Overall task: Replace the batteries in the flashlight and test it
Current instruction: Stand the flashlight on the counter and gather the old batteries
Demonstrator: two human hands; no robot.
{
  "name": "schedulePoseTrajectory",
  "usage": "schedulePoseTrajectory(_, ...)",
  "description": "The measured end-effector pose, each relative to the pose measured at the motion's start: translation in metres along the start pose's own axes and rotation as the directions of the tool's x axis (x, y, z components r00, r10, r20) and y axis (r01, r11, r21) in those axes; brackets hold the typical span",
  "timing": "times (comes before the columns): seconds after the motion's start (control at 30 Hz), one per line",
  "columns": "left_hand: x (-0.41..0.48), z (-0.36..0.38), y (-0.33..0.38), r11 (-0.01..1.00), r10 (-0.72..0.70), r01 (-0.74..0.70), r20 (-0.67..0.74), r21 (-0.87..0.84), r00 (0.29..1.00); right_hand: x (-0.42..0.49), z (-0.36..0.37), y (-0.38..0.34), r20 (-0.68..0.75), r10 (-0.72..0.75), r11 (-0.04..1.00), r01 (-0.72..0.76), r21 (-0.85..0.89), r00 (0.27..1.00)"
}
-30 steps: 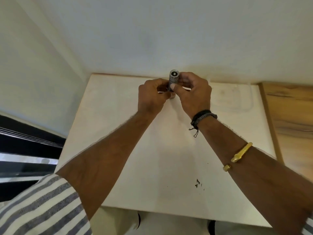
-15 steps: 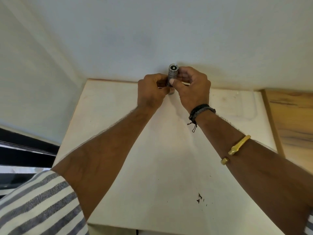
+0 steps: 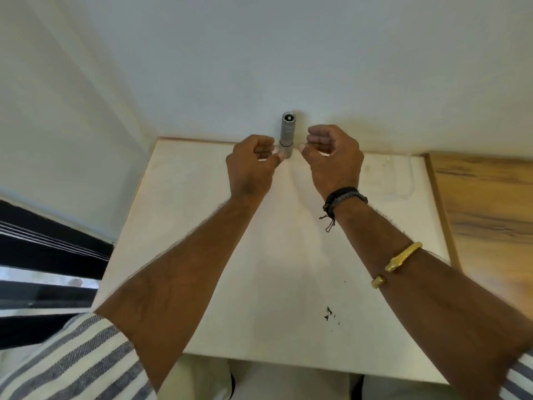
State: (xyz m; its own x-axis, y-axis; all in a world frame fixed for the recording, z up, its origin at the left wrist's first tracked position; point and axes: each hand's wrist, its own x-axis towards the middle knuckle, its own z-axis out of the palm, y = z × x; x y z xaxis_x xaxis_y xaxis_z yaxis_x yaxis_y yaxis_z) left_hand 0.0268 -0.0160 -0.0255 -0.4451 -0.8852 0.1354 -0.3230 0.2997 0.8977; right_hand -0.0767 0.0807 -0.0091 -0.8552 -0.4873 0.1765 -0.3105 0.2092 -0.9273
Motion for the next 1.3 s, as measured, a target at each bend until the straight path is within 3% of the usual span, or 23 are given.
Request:
schedulePoseTrajectory(0.4, -0.135, -0.011, 0.055, 0.994, 0.095, -0.089, 0.086, -0.064, 0.992, -0.112, -0.101, -0.019, -0.028, 0.111, 0.989, -0.107, 0.105, 0.993)
schedulePoseTrajectory(0.67, -0.2, 0.021, 0.053, 0.993, 0.115, -0.113, 0.284, -0.024, 0.952, -0.153, -0.167, 0.016, -0.09, 0.227, 0.971, -0.218, 0.099, 0.97)
schedulePoseTrajectory(0.8, -0.214, 0.041, 0.048, 0.985, 0.136, -0.17, 0.421, 0.043, 0.897, -0.163, -0.193, 0.041, -0.108, 0.24, 0.958, -0.253, -0.136, 0.965)
schedulePoseTrajectory(1.0, -0.226, 0.069, 0.047, 0.93, 0.174, -0.329, 0.595, 0.162, 0.785, -0.174, -0.204, 0.063, -0.052, 0.314, 0.805, -0.295, -0.515, 0.948)
schedulePoseTrajectory(1.17, -0.227, 0.078, 0.047, 0.808, 0.239, -0.543, 0.716, 0.229, 0.656, -0.176, -0.199, 0.07, -0.016, 0.354, 0.736, -0.289, -0.612, 0.935)
schedulePoseTrajectory(1.3, -0.223, 0.075, 0.043, 0.728, 0.281, -0.632, 0.725, 0.265, 0.629, -0.176, -0.197, 0.068, -0.017, 0.37, 0.716, -0.297, -0.632, 0.929)
